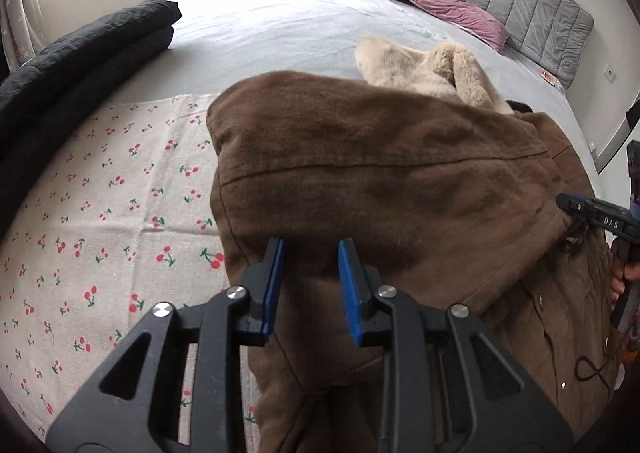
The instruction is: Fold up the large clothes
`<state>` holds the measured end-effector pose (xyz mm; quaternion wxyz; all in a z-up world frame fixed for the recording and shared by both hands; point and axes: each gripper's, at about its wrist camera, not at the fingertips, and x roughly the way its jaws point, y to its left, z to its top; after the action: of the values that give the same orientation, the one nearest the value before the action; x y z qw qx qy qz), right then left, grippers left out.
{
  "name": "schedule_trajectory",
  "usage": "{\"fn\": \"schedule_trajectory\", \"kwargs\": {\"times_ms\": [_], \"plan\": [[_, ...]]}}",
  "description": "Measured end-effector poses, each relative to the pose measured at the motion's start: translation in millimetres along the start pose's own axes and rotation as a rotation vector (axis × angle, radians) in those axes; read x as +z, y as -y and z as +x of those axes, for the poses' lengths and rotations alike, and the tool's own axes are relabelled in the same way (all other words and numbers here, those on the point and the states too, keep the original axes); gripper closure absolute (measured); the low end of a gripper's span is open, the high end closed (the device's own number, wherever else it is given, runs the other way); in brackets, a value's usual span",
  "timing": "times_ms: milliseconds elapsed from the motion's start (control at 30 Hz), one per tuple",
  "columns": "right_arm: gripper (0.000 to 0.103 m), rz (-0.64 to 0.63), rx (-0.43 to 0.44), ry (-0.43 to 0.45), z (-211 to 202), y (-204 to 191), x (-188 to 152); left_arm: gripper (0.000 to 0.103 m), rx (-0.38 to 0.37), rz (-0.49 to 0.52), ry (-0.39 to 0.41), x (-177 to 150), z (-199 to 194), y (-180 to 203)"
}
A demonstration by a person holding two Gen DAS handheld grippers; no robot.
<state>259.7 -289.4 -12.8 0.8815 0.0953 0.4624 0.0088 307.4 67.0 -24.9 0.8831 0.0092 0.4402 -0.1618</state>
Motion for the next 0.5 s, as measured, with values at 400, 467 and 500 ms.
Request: {"fn": "schedule_trajectory", "kwargs": {"times_ms": [400, 467, 500], "plan": [[0.069, 0.005, 0.05, 0.012, -2.5, 0.5, 3.2, 0.069, 0.161, -0.054, -0.026, 44.5, 75.1, -16.2], [0.063, 0.016, 0.048, 0.003, 2.8, 2.3, -0.3, 0.068, 0.201, -0.036, -0.013, 42.9, 74.9, -8.5], [0.062, 0.023, 0.049, 0.003, 3.8, 3.6, -1.1, 0.068, 0.222, -0.026, -0.005, 42.8, 69.8, -4.2]]}}
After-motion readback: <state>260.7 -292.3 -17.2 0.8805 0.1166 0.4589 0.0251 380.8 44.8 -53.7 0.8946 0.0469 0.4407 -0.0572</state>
